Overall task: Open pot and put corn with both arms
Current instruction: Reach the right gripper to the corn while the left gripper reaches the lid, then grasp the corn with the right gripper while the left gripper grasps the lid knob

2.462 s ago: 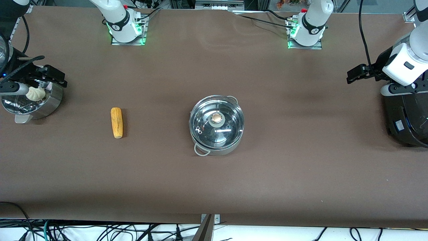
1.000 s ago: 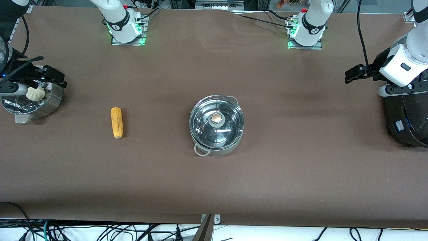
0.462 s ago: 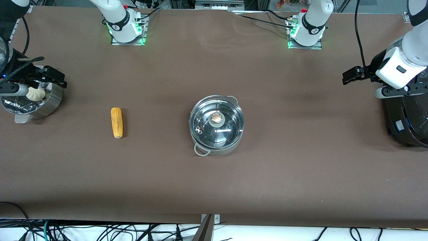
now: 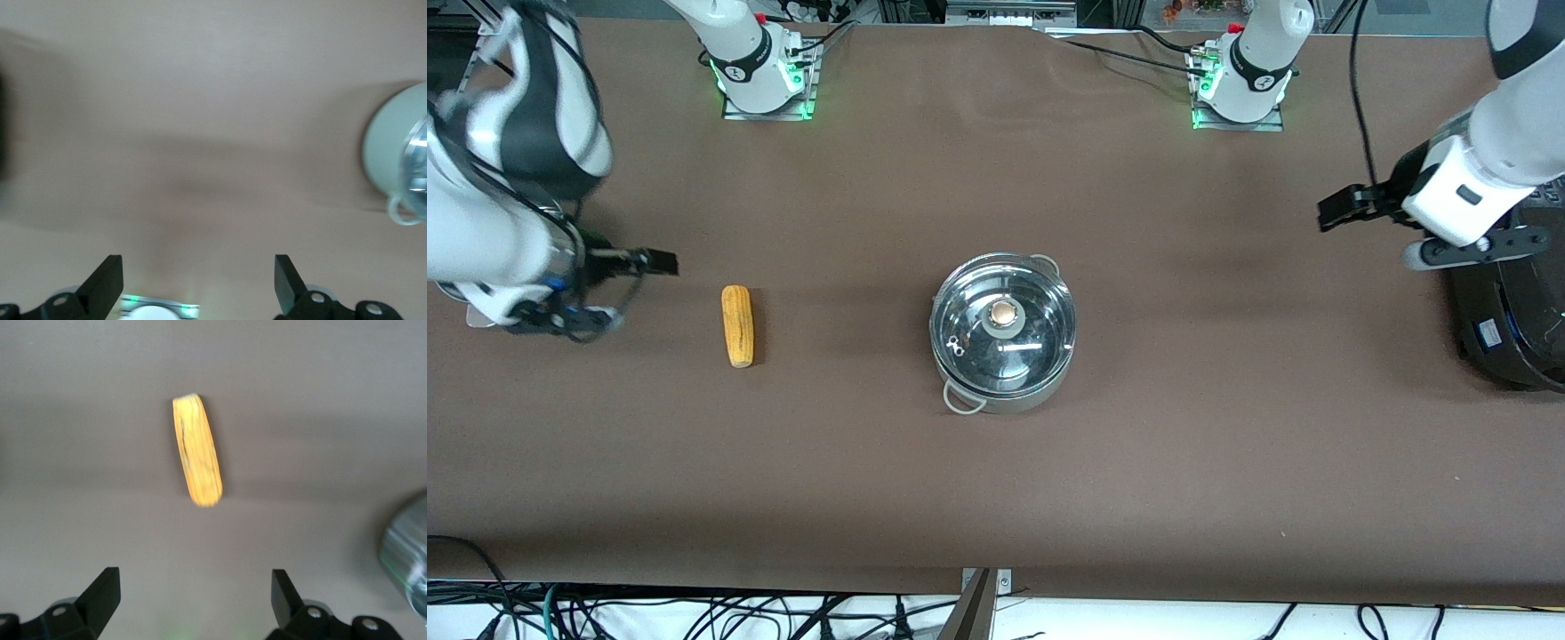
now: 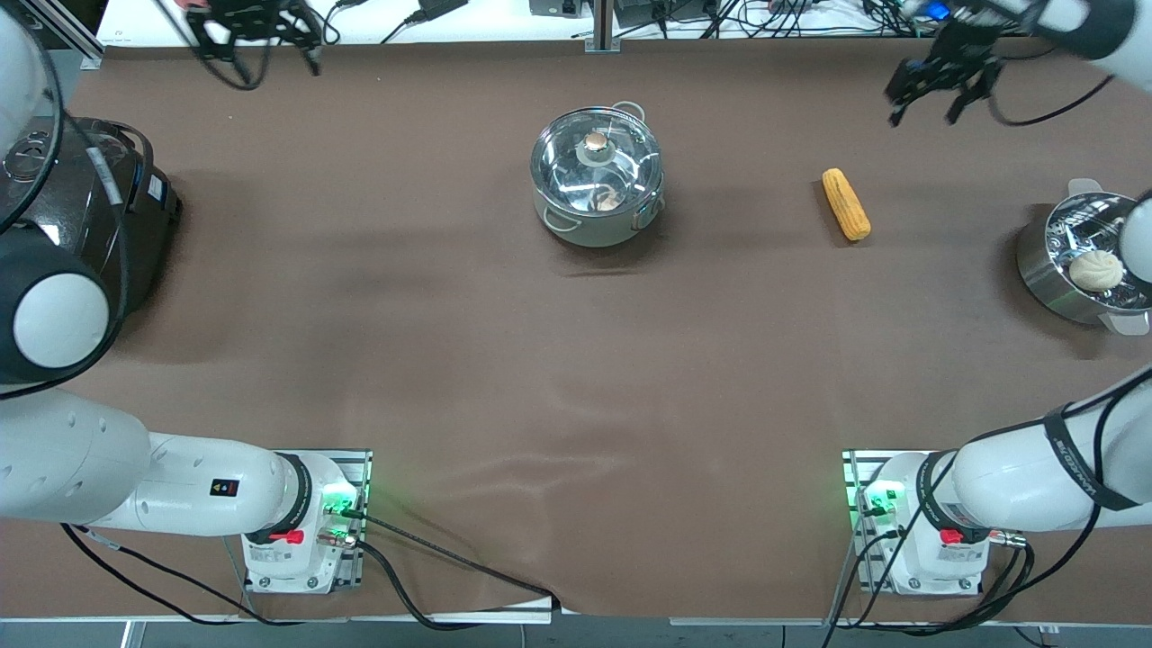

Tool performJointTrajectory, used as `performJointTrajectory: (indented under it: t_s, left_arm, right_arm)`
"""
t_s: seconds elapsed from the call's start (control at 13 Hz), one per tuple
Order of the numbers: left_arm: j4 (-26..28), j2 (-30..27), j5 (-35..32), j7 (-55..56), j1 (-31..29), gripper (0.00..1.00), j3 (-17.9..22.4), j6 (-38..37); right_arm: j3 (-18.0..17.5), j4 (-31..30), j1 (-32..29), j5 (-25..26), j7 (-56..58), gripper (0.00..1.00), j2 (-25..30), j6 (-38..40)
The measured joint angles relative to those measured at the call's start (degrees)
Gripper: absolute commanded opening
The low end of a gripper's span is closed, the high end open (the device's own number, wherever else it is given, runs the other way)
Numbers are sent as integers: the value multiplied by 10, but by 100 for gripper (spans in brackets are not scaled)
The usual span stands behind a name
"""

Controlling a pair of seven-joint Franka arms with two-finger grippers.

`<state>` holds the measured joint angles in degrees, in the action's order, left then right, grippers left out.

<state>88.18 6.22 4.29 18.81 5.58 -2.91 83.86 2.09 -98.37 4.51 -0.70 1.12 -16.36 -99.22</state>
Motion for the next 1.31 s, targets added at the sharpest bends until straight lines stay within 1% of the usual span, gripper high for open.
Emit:
performJointTrajectory:
  t_s: [0.15, 0.23, 0.38, 0.62, 0.69, 0.85, 0.92, 1.08, 1.31]
  left_arm:
    - [-26, 40, 28, 77, 45, 100, -2, 14]
    - [-41, 63, 30, 115, 73, 100, -3, 26]
    - [-75, 110, 32, 168, 132, 100, -4, 46]
    - [-128, 184, 32, 221, 221, 100, -2, 84]
    - [-144, 210, 32, 252, 252, 100, -1, 105]
    - [-169, 262, 32, 311, 299, 100, 2, 149]
    - [-183, 288, 32, 333, 316, 100, 4, 173]
    - [-216, 337, 32, 360, 341, 100, 18, 206]
    - [-246, 372, 32, 365, 349, 100, 36, 237]
  right_arm:
    - [-1, -67, 7, 0, 0, 100, -13, -110]
    - [-1, -109, 8, 4, 4, 100, -13, -166]
    - [-1, -177, 9, 21, 21, 100, -17, -253]
    - [-1, -234, 9, 27, 30, 99, -34, -353]
    - [-1, -243, 9, 27, 32, 88, -44, -371]
    - [-1, -247, 10, 30, 37, 18, -71, -400]
    - [-1, -247, 10, 30, 38, 0, -83, -411]
    - [-1, -246, 10, 31, 47, 0, -91, -418]
    - [-1, -235, 10, 31, 67, 0, -90, -418]
